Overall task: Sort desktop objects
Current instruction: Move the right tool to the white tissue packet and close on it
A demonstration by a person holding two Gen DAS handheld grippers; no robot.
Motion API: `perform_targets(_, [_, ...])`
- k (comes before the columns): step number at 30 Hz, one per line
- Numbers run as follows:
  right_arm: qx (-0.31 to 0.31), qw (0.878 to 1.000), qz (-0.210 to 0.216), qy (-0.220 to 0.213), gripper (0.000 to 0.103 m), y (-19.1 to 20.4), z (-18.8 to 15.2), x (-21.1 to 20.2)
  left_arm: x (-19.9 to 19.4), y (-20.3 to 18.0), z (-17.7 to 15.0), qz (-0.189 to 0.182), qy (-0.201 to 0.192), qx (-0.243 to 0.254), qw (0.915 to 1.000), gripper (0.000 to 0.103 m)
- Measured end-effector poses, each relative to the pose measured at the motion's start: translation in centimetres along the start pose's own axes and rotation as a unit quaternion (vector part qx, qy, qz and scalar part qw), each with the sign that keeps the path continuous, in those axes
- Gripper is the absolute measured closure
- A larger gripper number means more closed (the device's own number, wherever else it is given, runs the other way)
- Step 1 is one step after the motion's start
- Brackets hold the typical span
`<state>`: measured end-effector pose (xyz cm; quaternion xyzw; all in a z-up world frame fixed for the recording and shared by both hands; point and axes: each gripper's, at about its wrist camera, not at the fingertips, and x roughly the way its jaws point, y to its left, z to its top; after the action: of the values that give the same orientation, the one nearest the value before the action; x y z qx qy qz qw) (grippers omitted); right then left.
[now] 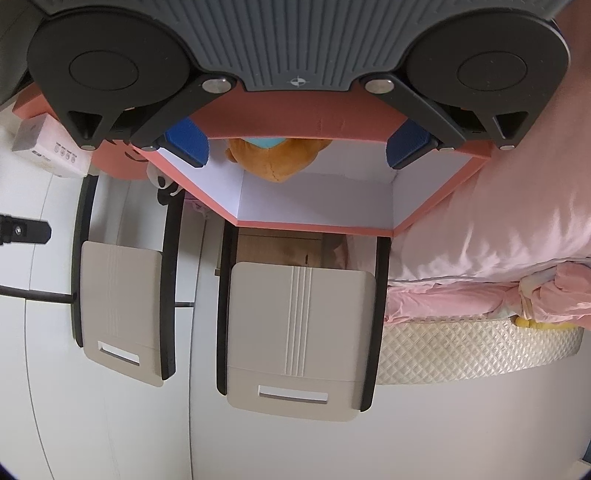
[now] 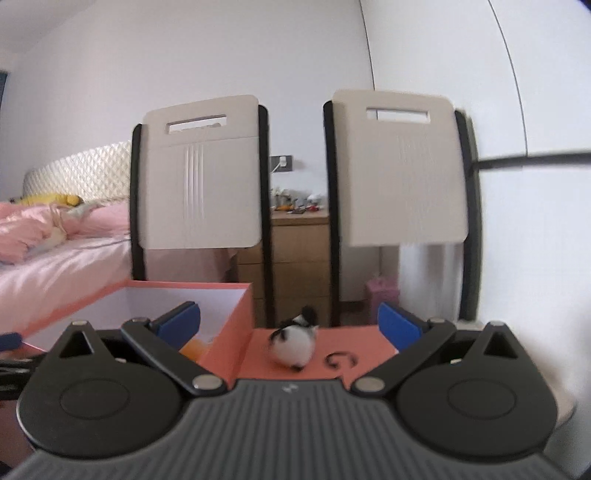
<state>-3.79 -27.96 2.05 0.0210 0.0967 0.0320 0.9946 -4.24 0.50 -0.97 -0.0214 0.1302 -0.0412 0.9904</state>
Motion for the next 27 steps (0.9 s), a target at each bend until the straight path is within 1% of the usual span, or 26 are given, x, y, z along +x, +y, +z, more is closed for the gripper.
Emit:
perform_targets(4, [0.008, 1.000, -0.021, 0.006, 0.000, -3.1, 0.4, 1.6, 0.0, -0.1, -0.1, 0.000, 0.001, -0.002, 1.0000, 0.000])
perform_targets(6, [0.006, 0.999, -0.050, 0.008, 0.000, -5.0, 0.1, 2.7, 0.1, 0.0, -0.1, -0.001, 0.002, -0.007, 1.0000, 0.000])
perform_targets(7, [0.011, 0.998, -0.064, 0.020, 0.000, -6.0, -0.1, 3.4, 0.2, 0.0, -0.2, -0.001, 0.004, -0.009, 0.9999, 0.000])
perform_targets(9, [0.027, 0.996, -0.073, 0.044, 0.000, -8.3, -1.0, 5.0, 0.3, 0.1, -0.2, 0.000, 0.007, -0.011, 0.9999, 0.000])
perform_targets(12, [0.050, 0.990, -0.095, 0.093, 0.000, -11.8, -3.3, 7.2, 0.5, 0.0, -0.4, 0.002, 0.011, -0.009, 0.9999, 0.000])
perform_targets(15, [0.062, 0.987, -0.103, 0.110, 0.000, -13.8, -5.5, 7.7, 0.6, -0.1, -0.5, 0.003, 0.013, -0.006, 0.9999, 0.000])
perform_targets(20, [0.048, 0.991, -0.085, 0.095, 0.000, -14.3, -6.9, 7.4, 0.7, -0.2, -0.5, 0.007, 0.013, -0.003, 0.9999, 0.000])
perform_targets(22, [0.040, 0.991, -0.076, 0.104, 0.000, -14.0, -7.2, 7.8, 0.8, -0.3, -0.6, 0.007, 0.013, -0.002, 0.9999, 0.000])
perform_targets(25, [0.032, 0.988, -0.082, 0.126, 0.000, -13.6, -7.7, 8.5, 0.7, -0.4, -0.7, 0.007, 0.013, 0.001, 0.9999, 0.000])
perform_targets(27, [0.035, 0.987, -0.085, 0.132, 0.000, -13.5, -8.0, 8.9, 0.7, -0.5, -0.7, 0.005, 0.014, 0.002, 0.9999, 0.000])
